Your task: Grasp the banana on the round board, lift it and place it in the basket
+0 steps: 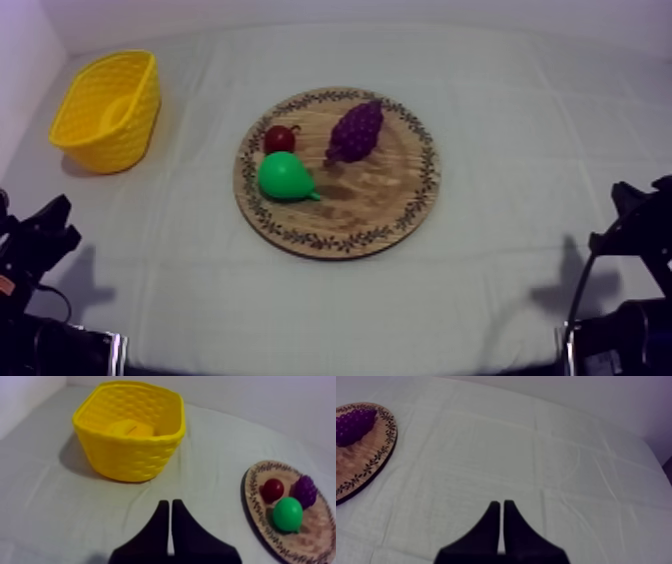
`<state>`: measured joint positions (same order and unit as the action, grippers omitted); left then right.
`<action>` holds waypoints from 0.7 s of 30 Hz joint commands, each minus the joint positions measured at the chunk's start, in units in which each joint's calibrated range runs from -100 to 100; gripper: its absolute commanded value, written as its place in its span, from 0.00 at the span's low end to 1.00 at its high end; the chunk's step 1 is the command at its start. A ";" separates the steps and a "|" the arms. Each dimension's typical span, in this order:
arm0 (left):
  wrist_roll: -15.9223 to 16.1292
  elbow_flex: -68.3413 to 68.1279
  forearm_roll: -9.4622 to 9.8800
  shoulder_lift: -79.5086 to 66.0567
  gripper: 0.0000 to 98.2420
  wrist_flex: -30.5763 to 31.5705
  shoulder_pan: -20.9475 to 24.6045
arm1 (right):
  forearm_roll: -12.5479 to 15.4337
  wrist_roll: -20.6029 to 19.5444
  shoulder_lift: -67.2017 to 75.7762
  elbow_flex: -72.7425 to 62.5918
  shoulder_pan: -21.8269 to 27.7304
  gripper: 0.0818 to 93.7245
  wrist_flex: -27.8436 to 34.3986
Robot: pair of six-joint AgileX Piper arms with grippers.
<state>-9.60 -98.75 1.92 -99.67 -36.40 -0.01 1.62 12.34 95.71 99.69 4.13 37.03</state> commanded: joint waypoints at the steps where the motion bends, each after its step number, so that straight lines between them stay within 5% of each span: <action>1: -2.09 -0.02 0.01 -0.06 0.00 0.01 -0.02 | 0.01 0.01 0.04 -0.03 0.01 0.01 -0.02; 21: -1.17 -0.02 0.01 -0.07 0.00 0.01 -0.02 | 0.01 -0.01 0.04 -0.03 0.01 0.01 -0.02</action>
<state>-10.78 -98.75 1.92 -99.73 -36.40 -0.01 1.62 12.34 95.71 99.69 4.13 37.03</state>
